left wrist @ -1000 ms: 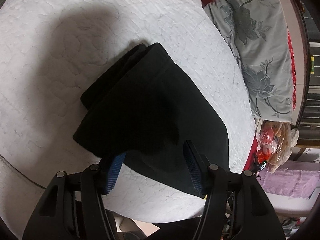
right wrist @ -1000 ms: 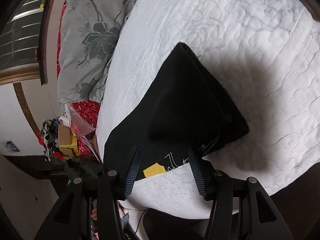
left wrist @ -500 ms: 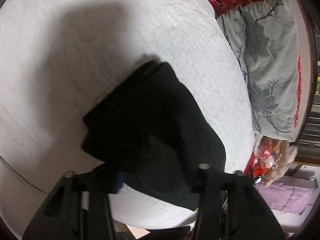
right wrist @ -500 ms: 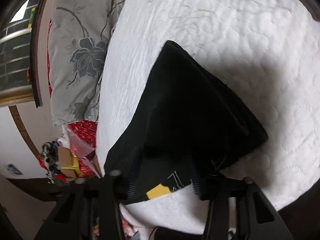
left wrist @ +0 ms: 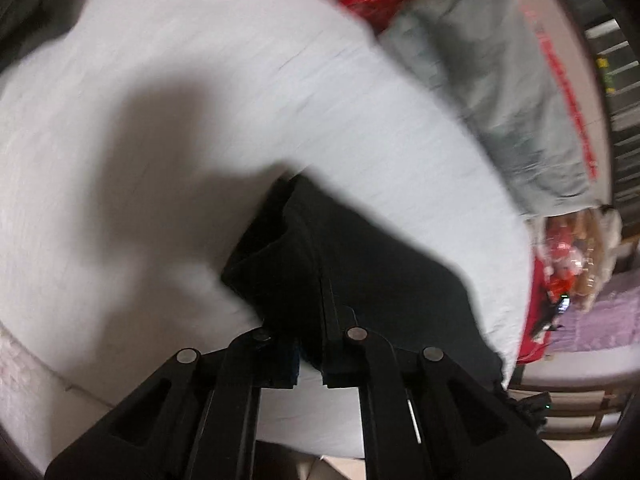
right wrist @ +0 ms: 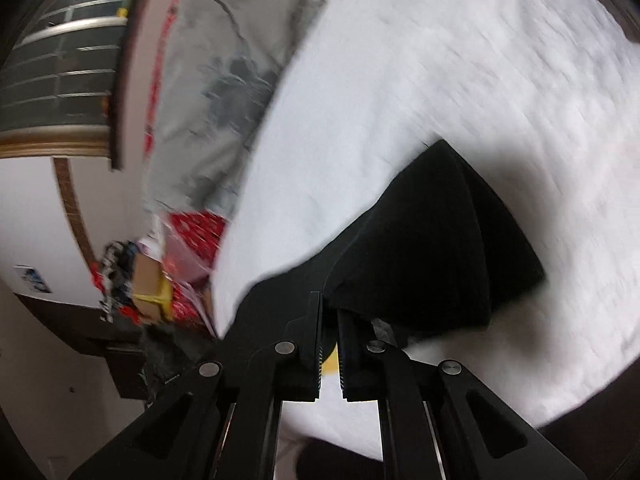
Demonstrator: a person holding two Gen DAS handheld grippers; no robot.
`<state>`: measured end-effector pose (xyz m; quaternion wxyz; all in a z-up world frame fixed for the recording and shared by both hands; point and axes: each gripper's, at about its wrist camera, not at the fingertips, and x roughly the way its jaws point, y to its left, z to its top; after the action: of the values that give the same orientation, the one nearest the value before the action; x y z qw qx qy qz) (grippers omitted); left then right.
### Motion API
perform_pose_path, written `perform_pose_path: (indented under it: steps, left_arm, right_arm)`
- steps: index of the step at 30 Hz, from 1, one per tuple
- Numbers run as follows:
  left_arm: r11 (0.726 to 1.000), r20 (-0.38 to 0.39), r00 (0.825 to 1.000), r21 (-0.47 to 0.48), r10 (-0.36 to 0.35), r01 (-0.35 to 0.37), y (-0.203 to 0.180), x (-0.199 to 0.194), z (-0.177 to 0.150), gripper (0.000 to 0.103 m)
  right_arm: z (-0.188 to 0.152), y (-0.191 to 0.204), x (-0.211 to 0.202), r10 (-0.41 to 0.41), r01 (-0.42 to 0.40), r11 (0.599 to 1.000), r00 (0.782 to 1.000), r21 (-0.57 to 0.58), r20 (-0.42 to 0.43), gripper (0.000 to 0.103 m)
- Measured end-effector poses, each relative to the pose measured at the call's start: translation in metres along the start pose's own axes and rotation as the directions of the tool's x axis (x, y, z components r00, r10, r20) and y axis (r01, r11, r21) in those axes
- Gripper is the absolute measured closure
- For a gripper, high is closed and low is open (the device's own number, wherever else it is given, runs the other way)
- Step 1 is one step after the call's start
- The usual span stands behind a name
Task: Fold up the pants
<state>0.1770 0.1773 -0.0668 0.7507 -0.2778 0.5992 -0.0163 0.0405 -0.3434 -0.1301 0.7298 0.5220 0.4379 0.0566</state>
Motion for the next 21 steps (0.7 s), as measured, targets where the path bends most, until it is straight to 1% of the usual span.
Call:
perform_pose_path:
  steps: [2,4,7,8,9,10,12,14,16,17,18,19,21]
  left_arm:
    - [0.999,-0.021,1.000,-0.032,-0.002,0.001,0.012,0.010,-0.006,0.098]
    - [0.997,-0.043,0.999,-0.077,-0.029,0.026,0.021,0.016,-0.009,0.098]
    - [0.991,-0.043,0.996,-0.114,-0.080,0.075,0.029,0.009,-0.014,0.095]
    - [0.989,-0.047,0.994,-0.117,-0.102,0.096,0.032,0.002,-0.018,0.092]
    - [0.988,-0.049,0.992,-0.113,-0.116,0.110,0.032,-0.002,-0.021,0.089]
    - [0.988,-0.046,0.991,-0.102,-0.125,0.120,0.033,-0.010,-0.025,0.087]
    - [0.986,-0.032,0.989,-0.089,-0.146,0.143,0.032,-0.025,-0.027,0.085]
    - [0.985,-0.008,0.987,-0.064,-0.163,0.162,0.032,-0.043,-0.028,0.085]
    - [0.989,0.032,0.990,-0.035,-0.139,0.140,0.029,-0.057,-0.020,0.077]
    - [0.993,0.048,0.993,-0.024,-0.112,0.113,0.026,-0.062,-0.013,0.062]
    - [0.996,0.065,0.994,-0.016,-0.086,0.087,0.022,-0.064,-0.006,0.048]
    - [0.998,0.077,0.995,-0.004,-0.061,0.062,0.016,-0.063,0.002,0.045]
    - [1.000,0.066,0.998,0.023,-0.010,0.008,-0.001,-0.050,0.021,0.044]
  right_arm:
    - [-0.003,-0.010,0.003,-0.023,0.023,1.000,1.000,0.007,-0.013,0.097]
    - [-0.005,-0.017,0.007,-0.043,0.043,0.999,0.999,0.017,-0.026,0.096]
    - [-0.006,-0.020,0.009,-0.070,0.070,0.998,0.997,0.007,-0.043,0.090]
    - [-0.007,-0.018,0.006,-0.081,0.081,0.997,0.996,-0.003,-0.049,0.088]
    - [-0.008,-0.016,0.003,-0.092,0.091,0.996,0.994,-0.015,-0.052,0.082]
    - [-0.008,-0.013,-0.002,-0.097,0.096,0.995,0.994,-0.033,-0.056,0.077]
    - [-0.007,-0.008,-0.016,-0.112,0.107,0.991,0.992,-0.074,-0.063,0.070]
    - [-0.004,-0.005,-0.037,-0.111,0.106,0.988,0.993,-0.112,-0.043,0.069]
    - [0.005,-0.001,-0.055,-0.118,0.117,0.983,0.993,-0.138,0.000,0.067]
    - [0.012,0.003,-0.064,-0.125,0.129,0.980,0.992,-0.151,0.033,0.065]
    - [0.018,0.006,-0.069,-0.128,0.136,0.978,0.990,-0.159,0.058,0.061]
    - [0.026,0.008,-0.071,-0.130,0.141,0.976,0.989,-0.164,0.075,0.057]
    - [0.041,0.012,-0.068,-0.128,0.143,0.976,0.987,-0.165,0.094,0.056]
